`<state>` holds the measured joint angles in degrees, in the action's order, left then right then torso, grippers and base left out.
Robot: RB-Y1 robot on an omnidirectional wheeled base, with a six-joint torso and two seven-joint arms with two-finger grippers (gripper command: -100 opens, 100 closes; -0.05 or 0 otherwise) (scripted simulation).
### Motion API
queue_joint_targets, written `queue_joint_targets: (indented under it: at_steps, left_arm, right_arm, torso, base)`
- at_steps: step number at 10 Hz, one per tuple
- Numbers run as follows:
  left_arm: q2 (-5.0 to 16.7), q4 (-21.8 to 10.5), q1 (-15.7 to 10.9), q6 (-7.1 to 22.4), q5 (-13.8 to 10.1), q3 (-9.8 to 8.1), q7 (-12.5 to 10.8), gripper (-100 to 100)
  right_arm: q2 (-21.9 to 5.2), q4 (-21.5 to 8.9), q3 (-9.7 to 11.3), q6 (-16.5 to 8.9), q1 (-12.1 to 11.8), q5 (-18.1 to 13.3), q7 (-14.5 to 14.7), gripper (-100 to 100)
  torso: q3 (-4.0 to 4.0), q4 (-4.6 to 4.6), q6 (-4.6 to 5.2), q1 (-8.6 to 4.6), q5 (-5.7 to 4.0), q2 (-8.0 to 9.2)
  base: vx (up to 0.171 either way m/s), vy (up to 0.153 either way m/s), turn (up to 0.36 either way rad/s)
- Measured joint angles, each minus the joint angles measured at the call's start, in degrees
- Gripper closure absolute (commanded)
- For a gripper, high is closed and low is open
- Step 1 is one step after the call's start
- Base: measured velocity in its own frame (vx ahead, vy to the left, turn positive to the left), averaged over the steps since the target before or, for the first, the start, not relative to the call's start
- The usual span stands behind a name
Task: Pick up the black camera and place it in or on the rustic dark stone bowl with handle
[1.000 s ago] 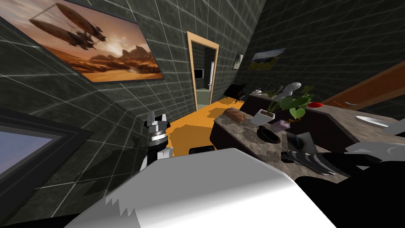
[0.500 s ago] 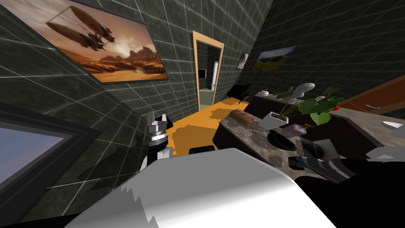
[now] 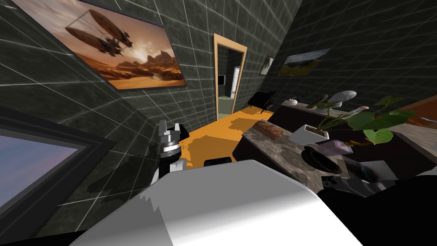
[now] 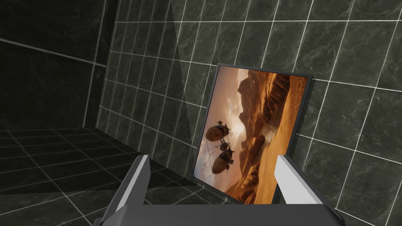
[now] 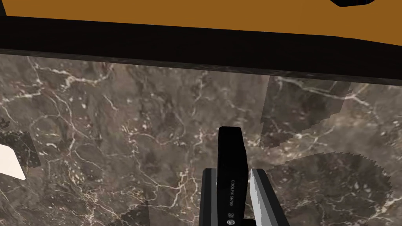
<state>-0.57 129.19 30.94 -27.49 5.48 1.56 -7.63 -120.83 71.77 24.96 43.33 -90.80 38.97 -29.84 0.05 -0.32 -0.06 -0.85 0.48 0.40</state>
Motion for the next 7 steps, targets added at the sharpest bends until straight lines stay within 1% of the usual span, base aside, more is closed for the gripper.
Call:
queue_joint_targets:
  at_steps: [2,3,4,6,7]
  left_arm:
    - [0.0,0.0,0.0,0.0,0.0,0.0,0.0,0]
    - [0.0,0.0,0.0,0.0,0.0,0.0,0.0,0]
    - [0.0,0.0,0.0,0.0,0.0,0.0,0.0,0]
    - [0.0,0.0,0.0,0.0,0.0,-0.01,0.0,0]
    - [0.0,0.0,0.0,0.0,0.0,-0.01,0.0,0]
  right_arm:
    - [0.1,-0.9,3.1,2.3,1.0,-0.6,-0.6,100]
    - [0.4,-2.0,3.6,3.6,0.8,-1.5,-1.3,100]
    - [0.0,-2.5,5.9,4.9,1.8,-1.1,-1.5,100]
    - [0.7,-5.6,5.0,7.0,0.9,-3.3,-3.8,100]
    - [0.5,-6.8,5.5,7.8,1.2,-3.1,-4.3,100]
  torso:
    - [0.06,0.02,0.06,0.1,0.05,0.11]
    - [0.09,0.03,0.06,-0.03,0.04,0.16]
    - [0.01,0.0,0.04,-0.06,0.03,0.0]
    - [-0.01,-0.02,0.06,-0.32,-0.01,0.0]
    - [0.02,0.0,0.11,-0.47,-0.04,0.04]
  base:
    - [0.084,0.108,0.032]
    - [0.133,0.084,0.014]
    - [0.146,0.07,-0.015]
    - [0.103,0.01,-0.071]
    - [0.097,-0.017,-0.13]
